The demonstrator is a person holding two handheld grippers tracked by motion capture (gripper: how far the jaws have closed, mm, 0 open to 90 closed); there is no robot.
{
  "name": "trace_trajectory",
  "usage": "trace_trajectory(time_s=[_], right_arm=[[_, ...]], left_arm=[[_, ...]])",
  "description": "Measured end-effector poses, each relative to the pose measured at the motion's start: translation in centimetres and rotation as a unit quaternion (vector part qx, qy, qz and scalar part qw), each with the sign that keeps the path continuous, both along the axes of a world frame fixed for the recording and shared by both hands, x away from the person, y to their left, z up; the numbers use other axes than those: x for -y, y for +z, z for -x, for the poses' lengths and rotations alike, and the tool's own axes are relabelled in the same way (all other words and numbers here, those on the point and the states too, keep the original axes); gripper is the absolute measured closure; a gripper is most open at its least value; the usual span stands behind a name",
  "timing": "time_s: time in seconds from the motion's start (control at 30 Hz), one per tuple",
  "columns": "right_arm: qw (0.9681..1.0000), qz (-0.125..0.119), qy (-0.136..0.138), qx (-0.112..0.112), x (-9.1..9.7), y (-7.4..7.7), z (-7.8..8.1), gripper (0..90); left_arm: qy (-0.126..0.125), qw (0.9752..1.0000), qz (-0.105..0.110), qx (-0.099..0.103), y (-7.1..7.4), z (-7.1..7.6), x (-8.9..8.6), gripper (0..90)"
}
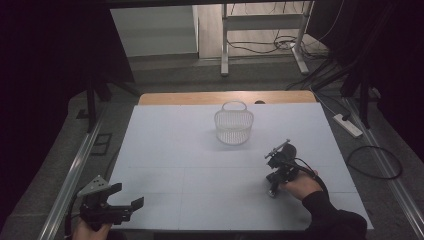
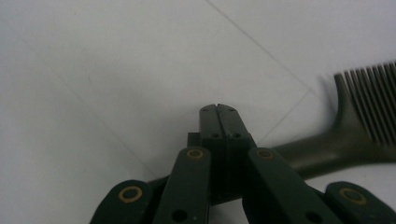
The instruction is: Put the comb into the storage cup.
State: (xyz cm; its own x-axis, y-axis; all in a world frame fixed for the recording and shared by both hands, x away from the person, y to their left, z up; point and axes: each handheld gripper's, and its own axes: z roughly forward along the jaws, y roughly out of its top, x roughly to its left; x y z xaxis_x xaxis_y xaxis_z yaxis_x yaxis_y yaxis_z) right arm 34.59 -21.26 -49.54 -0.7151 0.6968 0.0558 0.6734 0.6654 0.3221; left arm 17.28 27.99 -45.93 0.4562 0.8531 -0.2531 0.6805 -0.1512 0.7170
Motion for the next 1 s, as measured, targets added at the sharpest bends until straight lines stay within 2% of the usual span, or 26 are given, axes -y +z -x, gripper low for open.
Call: trace_trajectory(time_s=[0.53,0.77,1.0], right_arm=[[1.0,-0.002,-0.005,-0.005,2.4,0.1,1.5,89.6],[0.9996,-0.004,-0.027,-0.005,4.5,0.2,1.9,89.5],[0.9991,-0.009,-0.041,-0.006,5.7,0.3,2.1,89.5]], left_arm=[[0.001,1.0,0.001,-0.001,0.0,0.0,0.0,2.0],[0.002,1.0,0.001,-0.001,0.0,-0.1,0.0,2.0],[0.002,1.0,0.001,-0.001,0.0,-0.1,0.0,2.0]])
